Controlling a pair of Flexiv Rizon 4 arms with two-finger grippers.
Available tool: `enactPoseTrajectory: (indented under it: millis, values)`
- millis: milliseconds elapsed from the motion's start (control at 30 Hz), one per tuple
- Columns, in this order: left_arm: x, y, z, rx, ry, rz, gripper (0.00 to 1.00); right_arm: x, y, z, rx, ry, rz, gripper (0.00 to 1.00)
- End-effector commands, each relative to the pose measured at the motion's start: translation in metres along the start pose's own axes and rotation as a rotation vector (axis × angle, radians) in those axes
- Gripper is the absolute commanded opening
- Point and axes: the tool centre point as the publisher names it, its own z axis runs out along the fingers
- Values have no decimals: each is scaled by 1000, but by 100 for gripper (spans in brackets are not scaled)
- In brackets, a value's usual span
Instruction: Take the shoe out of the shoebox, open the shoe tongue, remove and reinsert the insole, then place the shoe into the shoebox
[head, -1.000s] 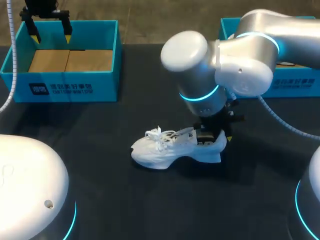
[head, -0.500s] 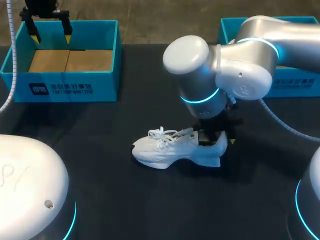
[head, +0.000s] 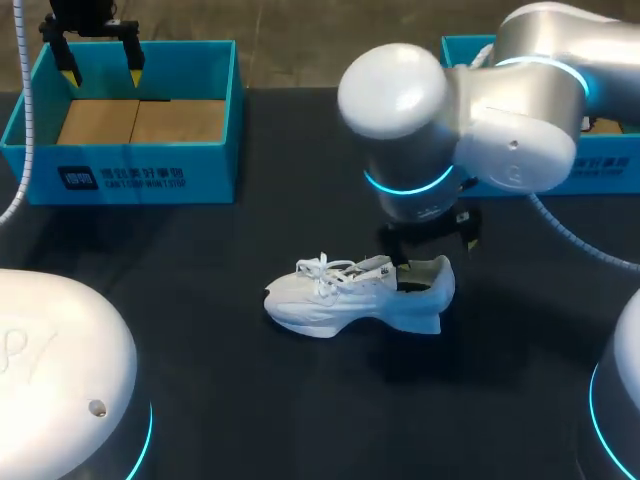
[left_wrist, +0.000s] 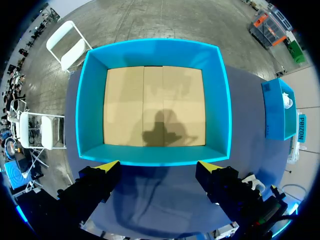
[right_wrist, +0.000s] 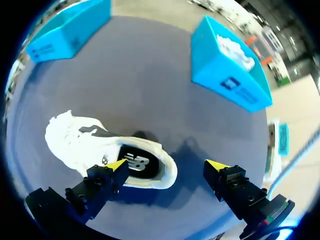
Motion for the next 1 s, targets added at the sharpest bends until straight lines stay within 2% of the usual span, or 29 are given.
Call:
enactPoseTrajectory:
  millis: [33, 200, 300, 367, 1000]
  values:
    - [0, 0, 0, 0, 0, 0, 100, -16, 6, -11, -236, 277, -404, 100]
    - [0, 0, 0, 0, 0, 0, 100, -15, 29, -20, -317, 377, -668, 100]
    - [0, 0, 0, 0, 0, 0, 100, -15, 38, -25, -332, 416, -820, 100]
    - [0, 0, 0, 0, 0, 0, 100, -15, 40, -28, -312, 392, -870, 100]
    - [0, 0, 0, 0, 0, 0, 100, -15, 40, -28, -312, 392, -870, 100]
